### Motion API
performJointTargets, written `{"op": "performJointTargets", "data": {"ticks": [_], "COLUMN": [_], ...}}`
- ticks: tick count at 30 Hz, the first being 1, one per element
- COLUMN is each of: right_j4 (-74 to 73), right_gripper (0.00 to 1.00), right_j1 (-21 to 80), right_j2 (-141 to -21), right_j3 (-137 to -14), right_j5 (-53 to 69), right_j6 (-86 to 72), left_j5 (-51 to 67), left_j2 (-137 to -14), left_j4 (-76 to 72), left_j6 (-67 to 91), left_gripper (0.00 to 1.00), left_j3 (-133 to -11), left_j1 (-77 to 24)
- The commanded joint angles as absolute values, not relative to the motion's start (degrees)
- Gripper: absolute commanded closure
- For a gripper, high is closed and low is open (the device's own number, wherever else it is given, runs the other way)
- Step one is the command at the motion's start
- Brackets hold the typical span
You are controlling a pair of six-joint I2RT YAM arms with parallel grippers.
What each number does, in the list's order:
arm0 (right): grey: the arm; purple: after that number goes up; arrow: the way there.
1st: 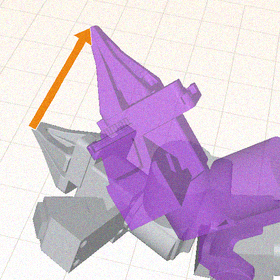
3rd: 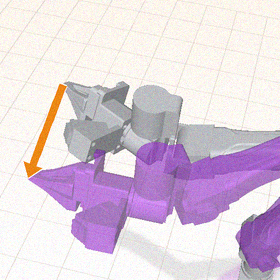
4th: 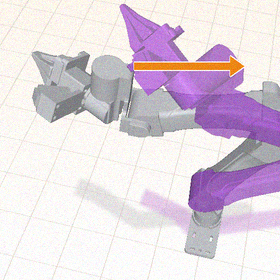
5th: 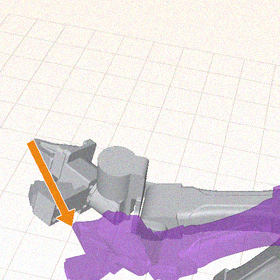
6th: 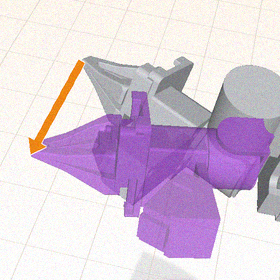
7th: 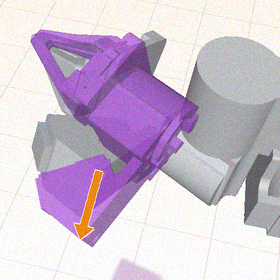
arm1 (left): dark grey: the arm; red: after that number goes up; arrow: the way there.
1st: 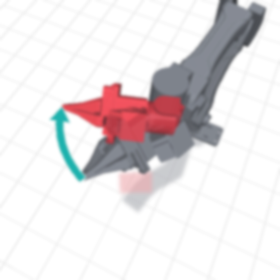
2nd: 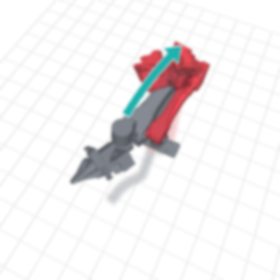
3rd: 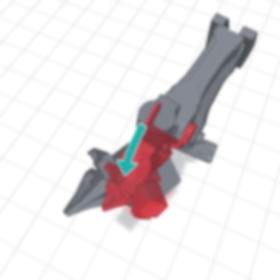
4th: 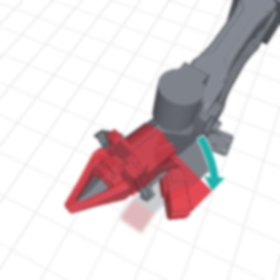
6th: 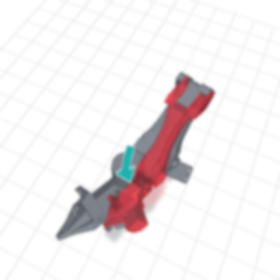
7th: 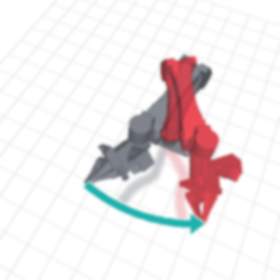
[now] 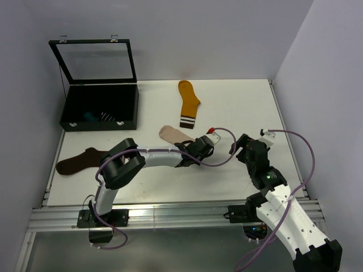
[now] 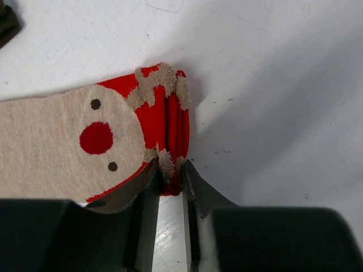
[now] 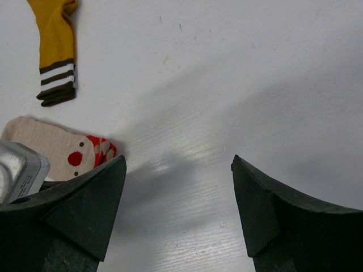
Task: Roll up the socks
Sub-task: Roll the sock at the center of the board.
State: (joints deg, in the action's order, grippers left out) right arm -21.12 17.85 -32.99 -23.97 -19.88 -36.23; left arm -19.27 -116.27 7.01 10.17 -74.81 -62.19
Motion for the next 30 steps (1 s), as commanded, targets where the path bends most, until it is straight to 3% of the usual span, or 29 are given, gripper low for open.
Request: {"op": "performJointTargets", "data": {"ticks": [1,2,4,10,18,30], "right_j4": [-20.21,-20.04,-19.86,-18.46,-12.58,2.98], "right_gripper": [0.18,0.18,0.18,0.18,0.22,0.32], "right_j1": [17.14,17.14,17.14,17.14,17.14,18.81], "right_j2": [-33.05,-33.22,-33.40,-33.75,-38.92,-60.97], "right_j3": [-25.14,-25.14,-25.05,-25.31,-25.66,-28.56], "right_j5": [-20.66,-20.57,-19.78,-17.23,-6.51,3.51], "right_j6": [-36.56,-36.56,-36.48,-35.86,-36.91,-44.03], "left_j5": [-18.54,-18.72,-19.50,-13.11,11.94,20.56], "left_j2": [-117.69,-117.51,-117.25,-112.77,-108.46,-110.04], "left_j4": [9.67,9.75,9.93,9.41,4.05,-0.78], "left_j6": [9.40,9.49,10.02,14.67,28.55,37.52], "left_gripper": [0.81,0.91,1.00,1.00,1.00,1.00], "left_j3": [-76.03,-75.94,-75.94,-74.01,-69.09,-64.52], "left_j1": [-62.58,-62.58,-62.58,-60.48,-48.79,-42.19]}}
